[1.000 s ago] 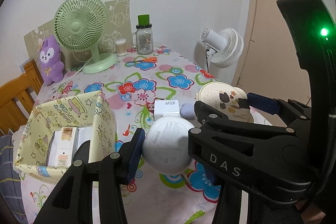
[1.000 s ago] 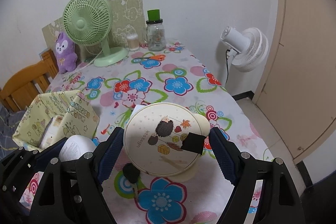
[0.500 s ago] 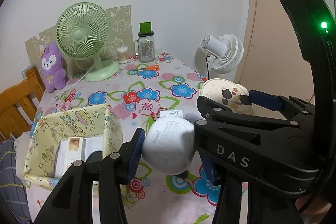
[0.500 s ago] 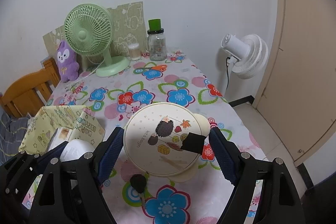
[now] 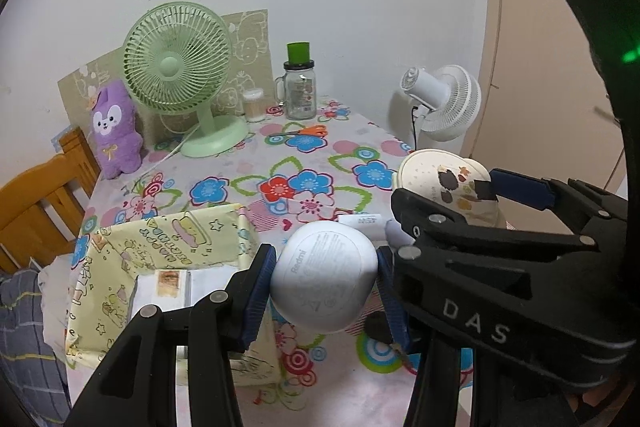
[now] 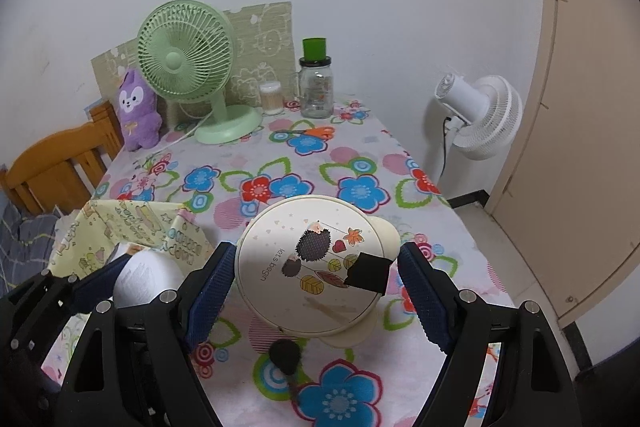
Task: Organize rigid objects
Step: 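Carry the white case over the yellow box with the left while the right carries the compact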
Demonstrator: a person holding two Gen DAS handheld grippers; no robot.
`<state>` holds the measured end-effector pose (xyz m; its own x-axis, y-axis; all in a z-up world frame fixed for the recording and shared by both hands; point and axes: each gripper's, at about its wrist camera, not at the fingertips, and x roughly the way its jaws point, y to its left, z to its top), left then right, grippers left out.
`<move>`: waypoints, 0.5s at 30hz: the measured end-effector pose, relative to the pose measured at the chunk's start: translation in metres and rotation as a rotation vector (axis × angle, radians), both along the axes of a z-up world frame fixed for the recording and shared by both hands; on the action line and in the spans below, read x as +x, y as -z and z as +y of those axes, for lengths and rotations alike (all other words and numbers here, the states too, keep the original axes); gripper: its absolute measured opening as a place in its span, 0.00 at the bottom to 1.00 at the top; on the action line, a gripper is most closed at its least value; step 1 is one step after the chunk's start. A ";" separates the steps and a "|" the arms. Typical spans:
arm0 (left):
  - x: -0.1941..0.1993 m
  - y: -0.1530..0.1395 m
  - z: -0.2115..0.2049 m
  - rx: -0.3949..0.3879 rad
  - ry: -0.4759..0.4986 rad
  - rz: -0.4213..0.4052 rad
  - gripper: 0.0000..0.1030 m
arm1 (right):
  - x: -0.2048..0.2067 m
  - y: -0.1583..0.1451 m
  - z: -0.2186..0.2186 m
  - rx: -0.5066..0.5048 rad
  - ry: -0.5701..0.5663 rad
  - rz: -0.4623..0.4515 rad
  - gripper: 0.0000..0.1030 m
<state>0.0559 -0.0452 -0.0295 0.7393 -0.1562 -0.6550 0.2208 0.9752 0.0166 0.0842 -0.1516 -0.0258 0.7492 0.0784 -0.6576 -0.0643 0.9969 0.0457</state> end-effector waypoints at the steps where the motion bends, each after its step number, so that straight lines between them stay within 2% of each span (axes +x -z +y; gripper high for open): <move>1: 0.001 0.000 0.002 -0.005 0.000 0.003 0.51 | 0.000 0.000 0.002 -0.001 -0.003 0.000 0.80; 15: 0.012 0.001 0.038 -0.033 -0.034 0.008 0.51 | 0.011 -0.001 0.048 -0.012 -0.071 -0.002 0.80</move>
<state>0.0680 -0.0067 -0.0304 0.7391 -0.1526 -0.6561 0.1877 0.9821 -0.0170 0.0947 -0.1037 -0.0247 0.7434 0.1239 -0.6573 -0.1352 0.9902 0.0338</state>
